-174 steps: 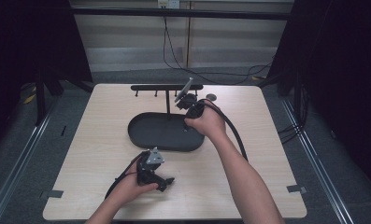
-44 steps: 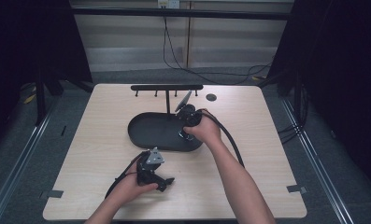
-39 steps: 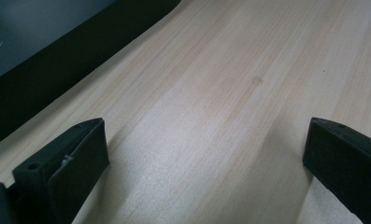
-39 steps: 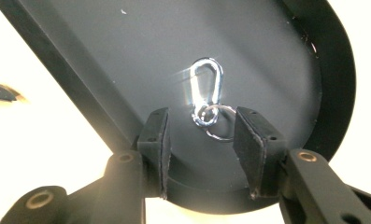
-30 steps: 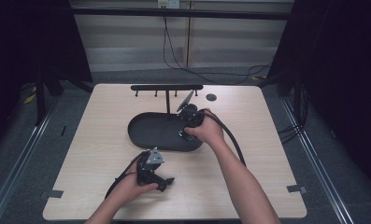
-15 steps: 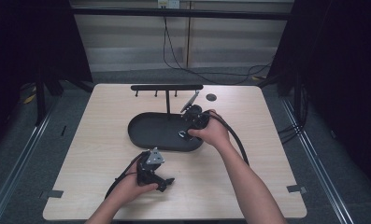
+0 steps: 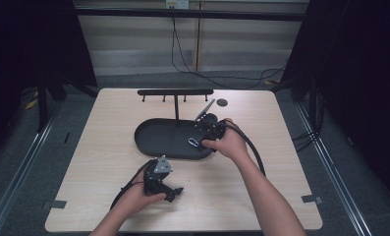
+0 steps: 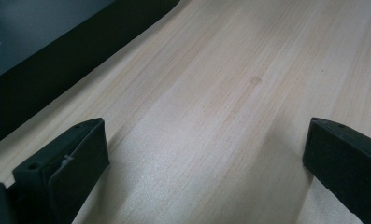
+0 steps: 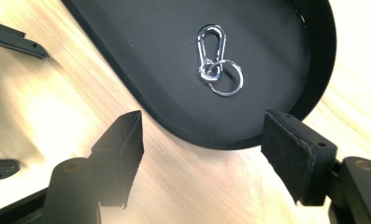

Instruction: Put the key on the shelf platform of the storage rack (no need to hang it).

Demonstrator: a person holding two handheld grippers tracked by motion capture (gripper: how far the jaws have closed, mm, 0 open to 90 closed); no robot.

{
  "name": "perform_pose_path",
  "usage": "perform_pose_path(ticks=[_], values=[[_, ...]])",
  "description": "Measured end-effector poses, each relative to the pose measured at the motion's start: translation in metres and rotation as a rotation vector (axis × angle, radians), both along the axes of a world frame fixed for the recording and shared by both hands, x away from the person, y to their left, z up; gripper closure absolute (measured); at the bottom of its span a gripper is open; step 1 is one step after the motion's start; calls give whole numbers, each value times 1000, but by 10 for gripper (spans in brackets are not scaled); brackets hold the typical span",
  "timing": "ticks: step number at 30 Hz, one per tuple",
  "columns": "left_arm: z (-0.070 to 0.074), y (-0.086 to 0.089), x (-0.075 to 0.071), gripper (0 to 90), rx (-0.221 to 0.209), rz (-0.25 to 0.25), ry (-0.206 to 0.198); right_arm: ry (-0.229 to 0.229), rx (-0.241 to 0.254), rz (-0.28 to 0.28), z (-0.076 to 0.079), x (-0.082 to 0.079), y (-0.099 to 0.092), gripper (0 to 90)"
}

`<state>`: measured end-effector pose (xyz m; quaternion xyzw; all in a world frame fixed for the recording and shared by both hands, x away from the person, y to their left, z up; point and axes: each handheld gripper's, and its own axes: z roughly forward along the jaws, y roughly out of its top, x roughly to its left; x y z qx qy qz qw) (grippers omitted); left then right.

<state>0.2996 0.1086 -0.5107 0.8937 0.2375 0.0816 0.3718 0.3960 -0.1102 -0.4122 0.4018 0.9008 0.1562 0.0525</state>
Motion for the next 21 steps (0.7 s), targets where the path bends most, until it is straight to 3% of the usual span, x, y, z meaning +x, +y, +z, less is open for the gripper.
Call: perform_pose_path(ticks=[11,21], values=[[0,0,0,0,0,0,0,-1,-8,32,3,-13,-11,275],[0,0,0,0,-1,0,-1,-9,-10,26,2,-24,-25,262]])
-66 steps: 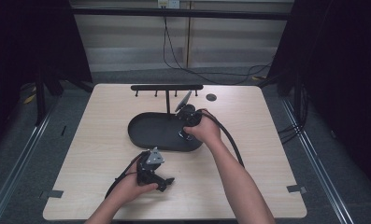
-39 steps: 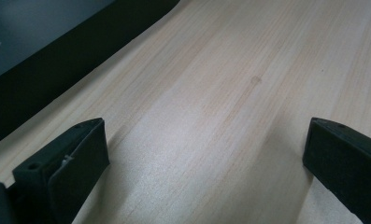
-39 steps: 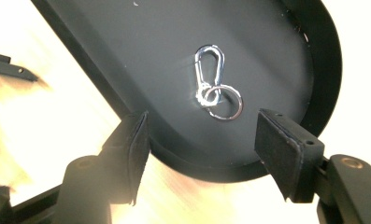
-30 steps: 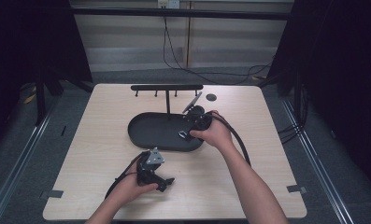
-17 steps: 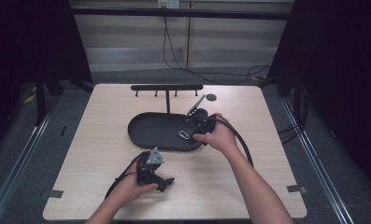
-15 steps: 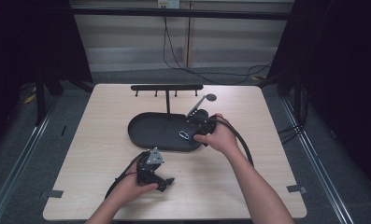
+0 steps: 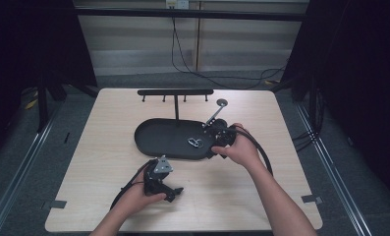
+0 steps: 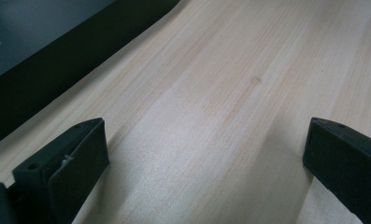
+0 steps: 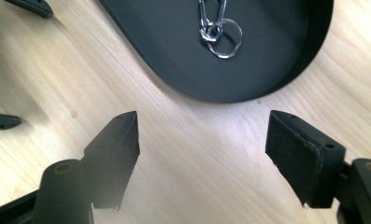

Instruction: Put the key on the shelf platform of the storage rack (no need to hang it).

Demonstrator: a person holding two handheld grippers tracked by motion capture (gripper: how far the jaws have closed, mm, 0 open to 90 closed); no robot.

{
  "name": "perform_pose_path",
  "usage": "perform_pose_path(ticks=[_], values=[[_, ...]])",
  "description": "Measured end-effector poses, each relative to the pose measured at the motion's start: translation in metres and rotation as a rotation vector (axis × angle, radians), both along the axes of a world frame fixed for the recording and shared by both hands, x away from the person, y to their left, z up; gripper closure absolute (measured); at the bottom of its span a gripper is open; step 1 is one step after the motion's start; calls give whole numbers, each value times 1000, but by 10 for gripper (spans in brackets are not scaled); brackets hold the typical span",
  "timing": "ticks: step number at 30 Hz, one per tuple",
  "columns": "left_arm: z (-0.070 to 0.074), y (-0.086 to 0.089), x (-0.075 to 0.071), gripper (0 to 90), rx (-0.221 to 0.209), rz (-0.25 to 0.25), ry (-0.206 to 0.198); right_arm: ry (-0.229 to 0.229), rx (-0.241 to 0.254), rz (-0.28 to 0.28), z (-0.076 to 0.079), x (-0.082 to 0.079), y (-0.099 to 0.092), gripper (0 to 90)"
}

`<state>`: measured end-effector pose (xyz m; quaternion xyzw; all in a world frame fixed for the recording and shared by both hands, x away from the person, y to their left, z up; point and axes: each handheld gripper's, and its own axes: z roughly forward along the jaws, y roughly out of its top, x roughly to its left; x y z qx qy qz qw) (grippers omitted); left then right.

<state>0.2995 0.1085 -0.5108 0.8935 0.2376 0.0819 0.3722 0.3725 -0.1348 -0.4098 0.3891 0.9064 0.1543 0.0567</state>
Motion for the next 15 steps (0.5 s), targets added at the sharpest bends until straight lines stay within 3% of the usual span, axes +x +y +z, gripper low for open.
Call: perform_pose_path(ticks=[15], values=[[0,0,0,0,8,-7,1,-10,22,-4,-6,-16,-20,253]])
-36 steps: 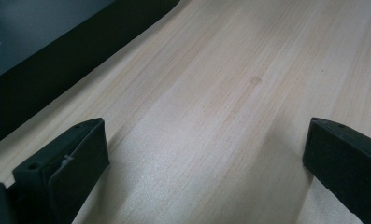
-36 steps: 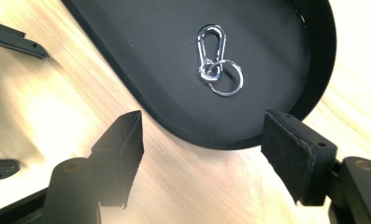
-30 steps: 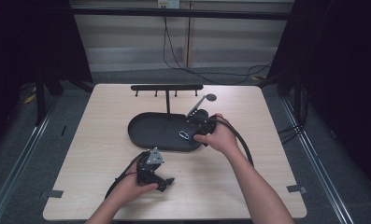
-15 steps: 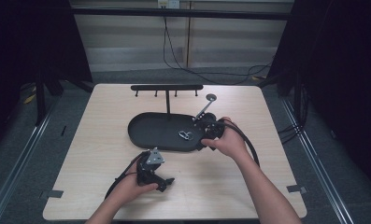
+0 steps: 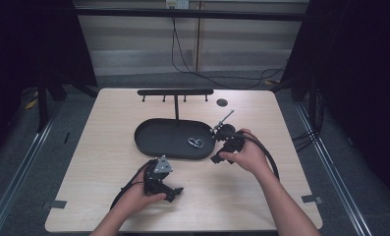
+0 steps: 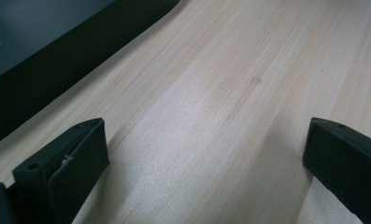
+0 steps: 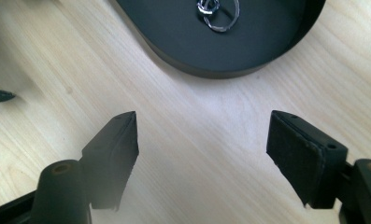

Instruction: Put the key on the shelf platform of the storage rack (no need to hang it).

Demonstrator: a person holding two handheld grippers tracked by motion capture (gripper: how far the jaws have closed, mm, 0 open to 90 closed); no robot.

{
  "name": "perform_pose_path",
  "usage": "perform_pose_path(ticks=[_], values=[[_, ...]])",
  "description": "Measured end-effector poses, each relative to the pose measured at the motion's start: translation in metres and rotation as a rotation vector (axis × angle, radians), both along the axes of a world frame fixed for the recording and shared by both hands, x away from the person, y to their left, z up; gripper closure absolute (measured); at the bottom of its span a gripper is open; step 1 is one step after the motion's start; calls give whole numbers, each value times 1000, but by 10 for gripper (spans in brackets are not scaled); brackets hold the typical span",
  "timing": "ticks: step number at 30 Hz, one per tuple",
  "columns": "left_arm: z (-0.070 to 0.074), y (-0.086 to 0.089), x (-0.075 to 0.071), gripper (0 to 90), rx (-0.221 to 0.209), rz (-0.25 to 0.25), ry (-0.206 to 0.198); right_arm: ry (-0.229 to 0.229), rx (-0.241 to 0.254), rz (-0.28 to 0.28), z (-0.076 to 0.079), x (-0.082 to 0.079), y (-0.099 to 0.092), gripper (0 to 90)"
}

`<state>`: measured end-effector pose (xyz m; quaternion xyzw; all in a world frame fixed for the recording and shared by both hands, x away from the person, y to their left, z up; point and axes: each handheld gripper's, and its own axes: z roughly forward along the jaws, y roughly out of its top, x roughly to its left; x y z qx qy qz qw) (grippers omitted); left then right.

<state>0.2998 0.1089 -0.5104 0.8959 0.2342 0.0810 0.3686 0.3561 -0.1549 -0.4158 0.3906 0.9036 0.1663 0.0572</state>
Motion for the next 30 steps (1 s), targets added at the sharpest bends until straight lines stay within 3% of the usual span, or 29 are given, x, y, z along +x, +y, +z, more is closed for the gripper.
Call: perform_pose_path(ticks=[12,30], values=[[0,0,0,0,1,0,0,10,-2,-24,-14,-16,-23,233],[0,0,0,0,0,0,0,-23,35,-58,-28,-42,-53,267]])
